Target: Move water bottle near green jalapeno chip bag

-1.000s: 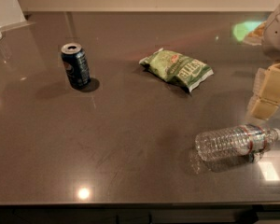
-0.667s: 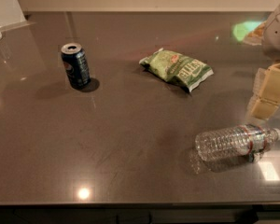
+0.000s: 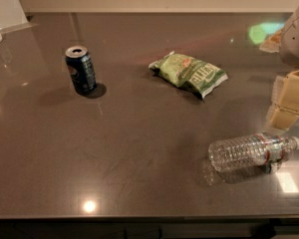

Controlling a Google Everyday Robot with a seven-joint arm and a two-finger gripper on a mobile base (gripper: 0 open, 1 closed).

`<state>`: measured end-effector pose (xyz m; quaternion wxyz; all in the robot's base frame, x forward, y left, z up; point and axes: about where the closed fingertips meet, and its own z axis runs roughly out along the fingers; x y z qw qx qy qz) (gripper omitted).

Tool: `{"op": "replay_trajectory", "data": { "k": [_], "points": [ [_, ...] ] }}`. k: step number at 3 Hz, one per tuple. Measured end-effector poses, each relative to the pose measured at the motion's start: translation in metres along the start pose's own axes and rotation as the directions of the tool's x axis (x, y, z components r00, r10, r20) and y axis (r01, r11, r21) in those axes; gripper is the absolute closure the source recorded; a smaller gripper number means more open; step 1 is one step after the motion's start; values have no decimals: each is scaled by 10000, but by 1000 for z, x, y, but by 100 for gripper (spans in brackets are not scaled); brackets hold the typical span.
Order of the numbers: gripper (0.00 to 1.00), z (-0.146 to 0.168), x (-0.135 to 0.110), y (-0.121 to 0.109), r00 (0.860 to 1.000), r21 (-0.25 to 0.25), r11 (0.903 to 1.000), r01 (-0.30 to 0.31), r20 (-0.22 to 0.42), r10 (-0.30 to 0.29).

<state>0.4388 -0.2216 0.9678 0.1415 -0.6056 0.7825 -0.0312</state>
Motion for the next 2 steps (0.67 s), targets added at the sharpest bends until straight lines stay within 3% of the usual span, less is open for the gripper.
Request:
{"op": "replay_trajectory", "data": {
  "k": [2],
  "points": [
    [0, 27, 25, 22, 9981, -560, 9965, 617, 72, -614]
  ]
}}
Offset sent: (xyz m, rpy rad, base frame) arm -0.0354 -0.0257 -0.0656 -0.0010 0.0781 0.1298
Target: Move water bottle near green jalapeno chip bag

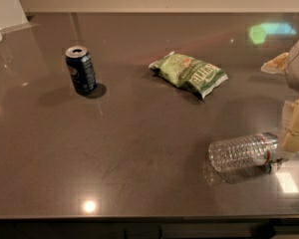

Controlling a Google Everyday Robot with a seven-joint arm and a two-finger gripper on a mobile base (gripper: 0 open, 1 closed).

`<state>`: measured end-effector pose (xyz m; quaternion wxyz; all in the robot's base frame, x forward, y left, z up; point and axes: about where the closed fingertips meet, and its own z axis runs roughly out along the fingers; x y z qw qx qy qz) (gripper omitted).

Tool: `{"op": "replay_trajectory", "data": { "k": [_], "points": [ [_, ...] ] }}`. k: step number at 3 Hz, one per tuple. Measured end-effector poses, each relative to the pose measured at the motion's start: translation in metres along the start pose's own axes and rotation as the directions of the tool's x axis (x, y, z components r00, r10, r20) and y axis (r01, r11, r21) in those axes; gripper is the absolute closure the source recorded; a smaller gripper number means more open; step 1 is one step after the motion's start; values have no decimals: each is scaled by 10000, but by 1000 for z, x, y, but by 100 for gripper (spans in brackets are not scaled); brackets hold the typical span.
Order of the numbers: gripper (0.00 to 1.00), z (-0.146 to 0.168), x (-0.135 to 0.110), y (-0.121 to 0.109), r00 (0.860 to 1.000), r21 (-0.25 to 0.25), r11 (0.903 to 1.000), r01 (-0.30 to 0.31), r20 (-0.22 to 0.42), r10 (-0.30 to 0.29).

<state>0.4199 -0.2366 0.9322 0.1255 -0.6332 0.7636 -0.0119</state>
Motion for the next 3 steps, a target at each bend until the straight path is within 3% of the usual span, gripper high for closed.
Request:
{"op": "replay_trajectory", "data": {
  "k": [2, 3],
  "points": [
    [0, 34, 13, 22, 9930, -321, 9926, 1171, -80, -1174],
    [0, 48, 16, 27, 9896, -622, 9879, 1422, -137, -1433]
  ]
}}
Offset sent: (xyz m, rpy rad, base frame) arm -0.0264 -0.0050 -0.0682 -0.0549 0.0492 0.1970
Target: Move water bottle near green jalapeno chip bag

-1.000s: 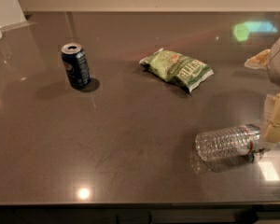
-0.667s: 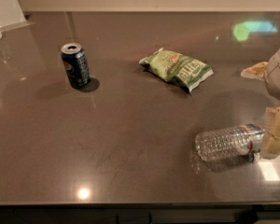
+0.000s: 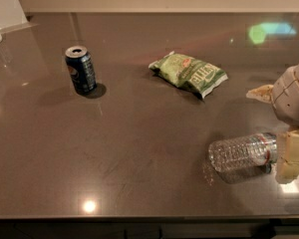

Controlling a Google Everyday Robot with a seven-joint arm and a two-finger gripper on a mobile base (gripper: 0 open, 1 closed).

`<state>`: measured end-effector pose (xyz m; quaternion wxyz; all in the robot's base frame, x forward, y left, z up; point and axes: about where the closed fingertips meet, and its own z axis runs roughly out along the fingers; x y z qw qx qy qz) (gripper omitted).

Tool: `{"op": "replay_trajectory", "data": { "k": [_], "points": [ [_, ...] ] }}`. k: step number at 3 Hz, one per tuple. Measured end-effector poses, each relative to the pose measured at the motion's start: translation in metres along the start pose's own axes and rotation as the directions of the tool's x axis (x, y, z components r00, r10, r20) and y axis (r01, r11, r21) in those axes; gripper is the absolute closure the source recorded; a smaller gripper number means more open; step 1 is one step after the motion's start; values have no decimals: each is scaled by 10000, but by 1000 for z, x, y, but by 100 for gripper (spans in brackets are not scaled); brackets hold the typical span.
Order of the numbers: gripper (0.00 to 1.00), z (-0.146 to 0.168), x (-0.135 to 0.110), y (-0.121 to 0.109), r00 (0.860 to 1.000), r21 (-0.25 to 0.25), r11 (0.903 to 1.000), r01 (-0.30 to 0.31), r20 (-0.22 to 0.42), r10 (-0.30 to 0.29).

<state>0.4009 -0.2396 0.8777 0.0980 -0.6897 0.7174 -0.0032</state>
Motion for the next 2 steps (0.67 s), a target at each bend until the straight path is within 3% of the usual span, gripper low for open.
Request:
{"op": "replay_trajectory", "data": {
  "k": [2],
  "points": [
    [0, 19, 3, 6, 9999, -426, 9990, 105, -35, -106]
  ]
}}
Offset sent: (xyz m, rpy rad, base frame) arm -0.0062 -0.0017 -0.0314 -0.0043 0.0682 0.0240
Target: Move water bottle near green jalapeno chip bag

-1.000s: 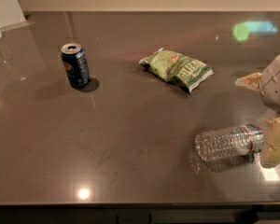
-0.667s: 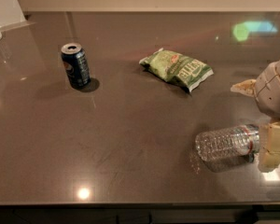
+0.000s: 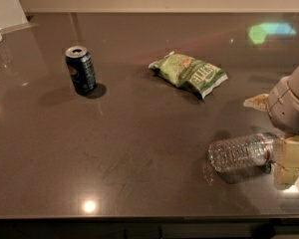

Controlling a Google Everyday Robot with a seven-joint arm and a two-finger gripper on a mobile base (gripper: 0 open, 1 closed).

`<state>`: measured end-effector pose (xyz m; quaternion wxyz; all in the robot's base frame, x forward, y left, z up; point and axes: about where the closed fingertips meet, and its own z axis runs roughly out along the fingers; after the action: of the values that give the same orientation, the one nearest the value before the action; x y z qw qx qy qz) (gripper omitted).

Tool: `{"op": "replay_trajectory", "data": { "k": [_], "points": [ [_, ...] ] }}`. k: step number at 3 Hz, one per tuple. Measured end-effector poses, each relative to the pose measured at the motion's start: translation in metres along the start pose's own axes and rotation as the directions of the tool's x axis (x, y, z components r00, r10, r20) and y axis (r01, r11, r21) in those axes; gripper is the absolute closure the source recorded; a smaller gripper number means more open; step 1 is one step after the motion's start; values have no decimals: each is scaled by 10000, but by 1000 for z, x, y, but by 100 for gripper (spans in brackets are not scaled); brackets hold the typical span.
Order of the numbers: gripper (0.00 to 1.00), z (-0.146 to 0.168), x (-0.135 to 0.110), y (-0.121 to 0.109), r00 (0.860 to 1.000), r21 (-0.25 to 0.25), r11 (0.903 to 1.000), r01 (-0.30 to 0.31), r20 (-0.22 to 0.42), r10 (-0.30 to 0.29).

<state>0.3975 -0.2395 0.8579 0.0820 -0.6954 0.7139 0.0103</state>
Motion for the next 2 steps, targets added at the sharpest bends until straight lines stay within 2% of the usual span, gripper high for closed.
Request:
{"op": "replay_trajectory", "data": {
  "k": [1, 2],
  "points": [
    [18, 6, 2, 3, 10000, -71, 10000, 12, -11, -13],
    [42, 9, 4, 3, 10000, -68, 10000, 7, -12, -7]
  ]
}}
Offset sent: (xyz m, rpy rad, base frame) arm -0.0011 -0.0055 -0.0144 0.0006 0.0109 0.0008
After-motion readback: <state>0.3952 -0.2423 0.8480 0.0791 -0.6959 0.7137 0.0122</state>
